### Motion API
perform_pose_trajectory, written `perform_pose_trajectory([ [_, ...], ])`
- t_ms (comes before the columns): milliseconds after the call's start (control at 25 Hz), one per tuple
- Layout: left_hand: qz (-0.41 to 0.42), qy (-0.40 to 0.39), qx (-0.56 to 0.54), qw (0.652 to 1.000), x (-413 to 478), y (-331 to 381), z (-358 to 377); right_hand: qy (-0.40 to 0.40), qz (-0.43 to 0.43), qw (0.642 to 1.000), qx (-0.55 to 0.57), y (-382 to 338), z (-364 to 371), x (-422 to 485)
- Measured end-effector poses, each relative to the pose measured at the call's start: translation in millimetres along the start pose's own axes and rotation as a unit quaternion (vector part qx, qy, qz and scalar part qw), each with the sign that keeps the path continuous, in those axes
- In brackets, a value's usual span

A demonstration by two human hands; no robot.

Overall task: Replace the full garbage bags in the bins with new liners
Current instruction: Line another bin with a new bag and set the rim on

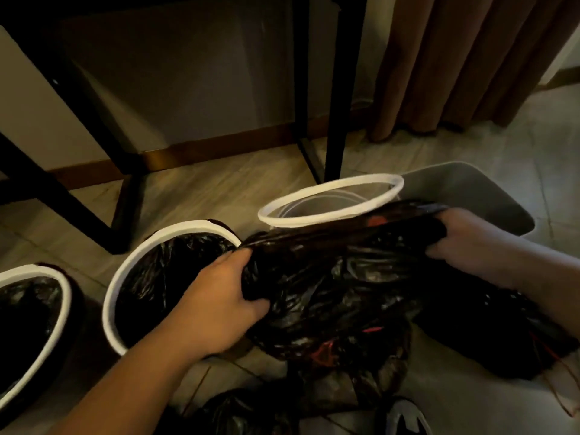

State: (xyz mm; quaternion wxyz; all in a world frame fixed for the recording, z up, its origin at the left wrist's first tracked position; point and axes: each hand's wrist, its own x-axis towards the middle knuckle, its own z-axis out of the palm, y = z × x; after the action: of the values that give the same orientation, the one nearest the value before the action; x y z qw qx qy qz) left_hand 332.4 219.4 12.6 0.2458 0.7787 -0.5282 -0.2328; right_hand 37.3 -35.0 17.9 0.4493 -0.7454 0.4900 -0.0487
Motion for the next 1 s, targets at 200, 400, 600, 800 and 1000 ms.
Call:
perform_pose_trajectory([
  [200, -0.008, -0.105, -0.266, 0.958, 60.3, 13.3, 45.7, 0.011, 0.049, 0.948, 0.314, 2.6, 37.7, 43.7],
  [400, 0.054, -0.124, -0.029, 0.990, 126.8, 20.5, 81.3, -0.051, -0.046, 0.998, -0.012, -16.9, 70.1, 91.7],
  [600, -0.032, -0.269, 0.359, 0.893, 192.3, 17.7, 122.3, -0.170, -0.011, 0.859, -0.483, -20.8, 116.3, 147.9],
  [800, -0.014, -0.343, 0.448, 0.825, 210.2, 6.9, 154.0, -0.260, -0.045, 0.842, -0.470, -16.4, 124.3, 164.2],
  [1000, -0.024, -0.241, 0.313, 0.918, 210.3, 15.5, 132.2, -0.153, -0.113, 0.880, -0.436, -31.8, 87.8, 125.9],
])
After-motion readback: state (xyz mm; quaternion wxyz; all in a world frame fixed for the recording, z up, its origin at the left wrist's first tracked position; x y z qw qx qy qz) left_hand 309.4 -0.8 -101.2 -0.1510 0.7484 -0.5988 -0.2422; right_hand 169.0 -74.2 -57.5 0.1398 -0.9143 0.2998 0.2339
